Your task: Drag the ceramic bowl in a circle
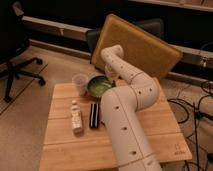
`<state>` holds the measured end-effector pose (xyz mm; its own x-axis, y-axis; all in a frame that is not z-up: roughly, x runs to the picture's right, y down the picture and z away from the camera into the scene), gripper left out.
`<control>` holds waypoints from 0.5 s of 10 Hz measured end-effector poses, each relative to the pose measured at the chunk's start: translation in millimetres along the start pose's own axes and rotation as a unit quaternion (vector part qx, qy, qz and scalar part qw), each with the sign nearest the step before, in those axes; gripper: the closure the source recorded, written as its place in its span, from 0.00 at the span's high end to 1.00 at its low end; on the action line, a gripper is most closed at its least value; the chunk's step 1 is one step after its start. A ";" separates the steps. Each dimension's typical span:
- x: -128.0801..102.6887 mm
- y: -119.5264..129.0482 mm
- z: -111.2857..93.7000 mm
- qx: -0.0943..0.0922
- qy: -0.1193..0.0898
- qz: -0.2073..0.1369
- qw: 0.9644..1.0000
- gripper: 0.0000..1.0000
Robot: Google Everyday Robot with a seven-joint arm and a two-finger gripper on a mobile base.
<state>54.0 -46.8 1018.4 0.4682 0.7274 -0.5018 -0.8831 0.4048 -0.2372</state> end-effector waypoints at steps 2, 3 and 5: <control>21.9 19.9 -8.8 -0.001 0.006 -0.010 1.000 0.00; 40.9 19.9 -10.2 0.007 0.015 -0.003 1.000 0.00; 79.3 5.6 -11.1 0.028 0.035 0.026 0.999 0.00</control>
<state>85.9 7.0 968.1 0.4169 0.7088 -0.5691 -0.9020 0.4000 -0.1627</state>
